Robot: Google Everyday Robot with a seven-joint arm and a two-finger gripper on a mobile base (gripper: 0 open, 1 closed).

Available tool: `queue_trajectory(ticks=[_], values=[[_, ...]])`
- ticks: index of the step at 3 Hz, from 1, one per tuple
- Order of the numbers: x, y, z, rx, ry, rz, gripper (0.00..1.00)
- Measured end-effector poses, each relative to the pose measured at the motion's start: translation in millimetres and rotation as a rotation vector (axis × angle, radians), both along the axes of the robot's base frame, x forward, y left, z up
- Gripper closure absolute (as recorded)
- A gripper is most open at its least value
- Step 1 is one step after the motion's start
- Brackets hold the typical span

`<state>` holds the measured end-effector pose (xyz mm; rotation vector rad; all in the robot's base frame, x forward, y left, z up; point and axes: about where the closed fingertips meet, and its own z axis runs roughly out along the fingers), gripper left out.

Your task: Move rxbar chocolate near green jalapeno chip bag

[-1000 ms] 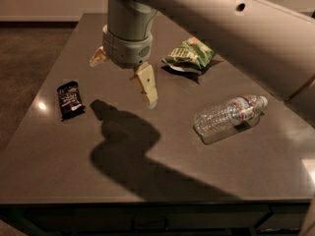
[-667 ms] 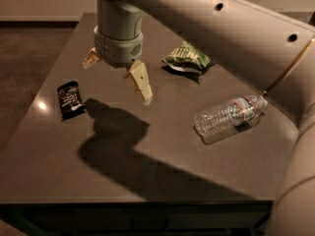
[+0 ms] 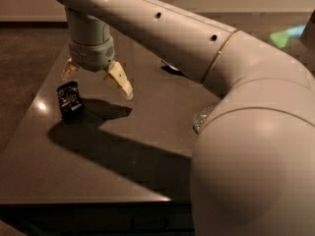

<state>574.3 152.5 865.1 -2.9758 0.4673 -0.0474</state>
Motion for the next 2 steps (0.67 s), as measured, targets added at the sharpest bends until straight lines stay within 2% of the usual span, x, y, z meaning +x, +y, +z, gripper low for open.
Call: queue_trajectory(ticks=[2], values=[[-3, 45, -17, -0.020, 0.016, 0.162, 0.00]])
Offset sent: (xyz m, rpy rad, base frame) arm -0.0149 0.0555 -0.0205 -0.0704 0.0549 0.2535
